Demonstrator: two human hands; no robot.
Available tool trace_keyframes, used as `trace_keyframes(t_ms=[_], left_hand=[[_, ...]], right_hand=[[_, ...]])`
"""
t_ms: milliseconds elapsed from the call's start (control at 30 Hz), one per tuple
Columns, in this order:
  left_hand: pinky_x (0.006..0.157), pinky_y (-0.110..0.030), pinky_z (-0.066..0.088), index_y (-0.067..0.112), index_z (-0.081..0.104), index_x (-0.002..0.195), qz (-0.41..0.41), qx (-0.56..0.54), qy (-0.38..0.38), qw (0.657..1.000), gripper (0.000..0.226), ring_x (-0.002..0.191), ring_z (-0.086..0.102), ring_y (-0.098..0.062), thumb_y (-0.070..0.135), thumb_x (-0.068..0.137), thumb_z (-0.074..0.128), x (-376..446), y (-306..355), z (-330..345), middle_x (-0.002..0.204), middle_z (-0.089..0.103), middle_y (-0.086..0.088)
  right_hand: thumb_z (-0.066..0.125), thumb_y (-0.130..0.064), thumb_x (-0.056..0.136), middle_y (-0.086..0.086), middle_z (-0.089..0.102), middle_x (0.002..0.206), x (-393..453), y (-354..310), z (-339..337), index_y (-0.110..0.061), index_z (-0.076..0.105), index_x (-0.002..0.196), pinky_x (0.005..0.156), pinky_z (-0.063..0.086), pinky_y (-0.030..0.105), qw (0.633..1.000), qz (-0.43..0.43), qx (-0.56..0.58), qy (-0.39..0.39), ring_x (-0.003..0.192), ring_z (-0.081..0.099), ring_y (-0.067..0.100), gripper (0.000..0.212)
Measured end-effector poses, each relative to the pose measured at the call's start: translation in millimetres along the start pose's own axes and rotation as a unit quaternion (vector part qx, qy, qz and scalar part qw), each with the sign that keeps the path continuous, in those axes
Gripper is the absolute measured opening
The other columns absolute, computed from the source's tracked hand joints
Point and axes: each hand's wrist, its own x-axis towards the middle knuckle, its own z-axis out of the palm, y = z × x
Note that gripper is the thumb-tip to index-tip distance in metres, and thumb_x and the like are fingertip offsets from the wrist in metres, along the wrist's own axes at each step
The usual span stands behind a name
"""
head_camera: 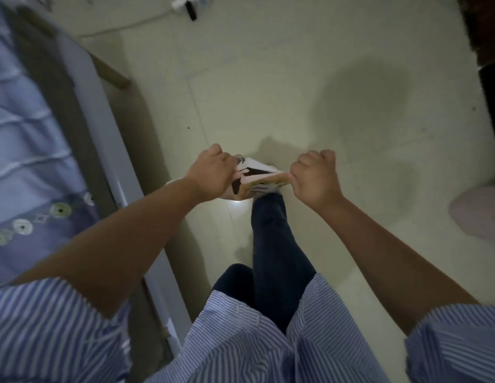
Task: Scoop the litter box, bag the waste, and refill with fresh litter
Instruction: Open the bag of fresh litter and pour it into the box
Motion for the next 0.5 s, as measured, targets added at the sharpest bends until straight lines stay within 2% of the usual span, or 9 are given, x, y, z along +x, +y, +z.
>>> trace_keyframes(t_ms=[100, 233, 433, 500], left_hand=[[0.09, -0.04, 0.032, -0.002, 0.055, 0.114, 0.0, 0.003, -0.007, 1.0, 0.065, 0.102, 0.044, -0.033, 0.047, 0.094, 0.017, 30.9, -59.2, -25.8, 0.11, 0.059, -0.017], [0.092, -0.032, 0.032, 0.01, 0.05, 0.12, -0.061, 0.024, -0.036, 0.997, 0.033, 0.112, 0.039, -0.024, 0.03, 0.1, 0.033, 65.2, -129.8, -59.3, 0.119, 0.055, -0.005], [0.09, -0.03, 0.031, 0.01, 0.048, 0.121, -0.093, 0.006, -0.018, 0.995, 0.033, 0.114, 0.038, -0.023, 0.03, 0.1, 0.032, 130.7, -242.9, -107.2, 0.121, 0.054, -0.004], [0.091, -0.031, 0.031, 0.009, 0.048, 0.121, -0.098, -0.019, -0.02, 0.995, 0.035, 0.116, 0.038, -0.024, 0.031, 0.101, 0.03, 151.1, -278.5, -129.6, 0.122, 0.054, -0.005]], right_hand=[[0.076, 0.005, 0.035, 0.004, 0.05, 0.044, 75.4, 9.3, 13.3, -0.01, 0.051, 0.041, 0.059, 0.018, 0.028, 0.999, -0.036, 0.034, 0.022, 0.042, 0.052, 0.021, 0.029], [0.066, 0.003, 0.043, 0.004, 0.048, 0.044, 175.7, 9.3, 25.3, -0.01, 0.049, 0.042, 0.059, 0.019, 0.027, 0.995, -0.077, 0.063, 0.024, 0.041, 0.05, 0.02, 0.021], [0.066, -0.003, 0.05, 0.005, 0.053, 0.046, 329.6, 22.1, 51.9, -0.009, 0.053, 0.044, 0.059, 0.019, 0.027, 0.991, -0.127, 0.028, 0.026, 0.043, 0.054, 0.021, 0.015], [0.059, -0.007, 0.06, 0.006, 0.053, 0.046, 385.4, 28.0, 56.7, -0.008, 0.053, 0.045, 0.059, 0.019, 0.027, 0.991, -0.134, 0.014, 0.01, 0.043, 0.054, 0.022, 0.016]])
